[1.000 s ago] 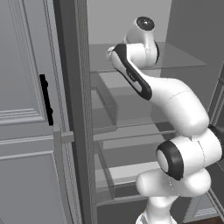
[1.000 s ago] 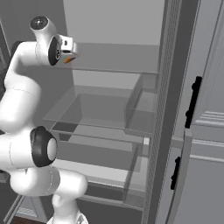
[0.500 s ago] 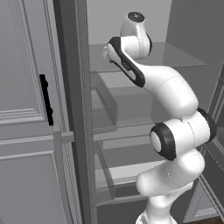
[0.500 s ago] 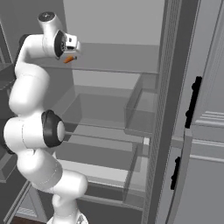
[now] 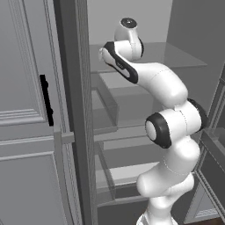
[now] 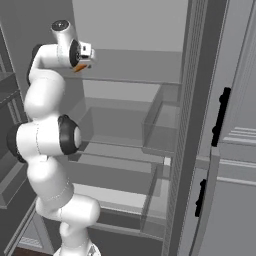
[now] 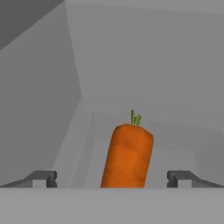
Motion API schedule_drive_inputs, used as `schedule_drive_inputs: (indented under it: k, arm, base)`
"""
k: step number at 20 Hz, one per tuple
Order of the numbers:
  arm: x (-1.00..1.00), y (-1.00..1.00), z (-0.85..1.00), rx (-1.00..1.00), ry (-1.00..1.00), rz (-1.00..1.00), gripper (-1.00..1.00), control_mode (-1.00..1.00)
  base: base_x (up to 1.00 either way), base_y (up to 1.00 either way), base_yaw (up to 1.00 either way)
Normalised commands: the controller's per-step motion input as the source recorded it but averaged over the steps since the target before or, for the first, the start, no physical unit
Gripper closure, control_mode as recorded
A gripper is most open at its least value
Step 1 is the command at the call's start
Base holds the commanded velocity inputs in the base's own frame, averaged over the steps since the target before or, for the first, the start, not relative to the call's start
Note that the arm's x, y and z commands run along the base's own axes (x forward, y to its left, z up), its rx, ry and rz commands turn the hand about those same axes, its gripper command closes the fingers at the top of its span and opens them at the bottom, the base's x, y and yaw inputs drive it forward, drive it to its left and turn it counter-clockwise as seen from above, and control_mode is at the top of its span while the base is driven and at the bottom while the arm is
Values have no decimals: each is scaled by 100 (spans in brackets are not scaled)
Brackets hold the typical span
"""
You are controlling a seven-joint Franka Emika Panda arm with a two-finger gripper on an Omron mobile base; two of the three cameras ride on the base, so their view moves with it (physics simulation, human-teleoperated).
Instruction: Place one carrot and one fish in each tupperware on the nearby counter, to pack two identical lunches.
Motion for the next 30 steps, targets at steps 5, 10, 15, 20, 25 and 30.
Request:
schedule_drive_inputs:
  k: [5, 10, 15, 20, 25, 30]
  arm:
    - [-15, -11, 0, 3, 0, -1, -100, -100]
    - [3, 0, -40, 0, -1, 0, -100, -100]
    - [4, 0, -67, 0, -7, 0, -100, -100]
    - [30, 0, -61, -1, -17, 0, -100, -100]
    - [23, 1, -40, -1, -6, 0, -100, -100]
    - [0, 0, -25, 0, 8, 0, 100, -100]
  base:
    - [0, 0, 0]
    - [0, 0, 0]
    - [0, 0, 0]
    - [0, 0, 0]
    - [0, 0, 0]
    - [0, 0, 0]
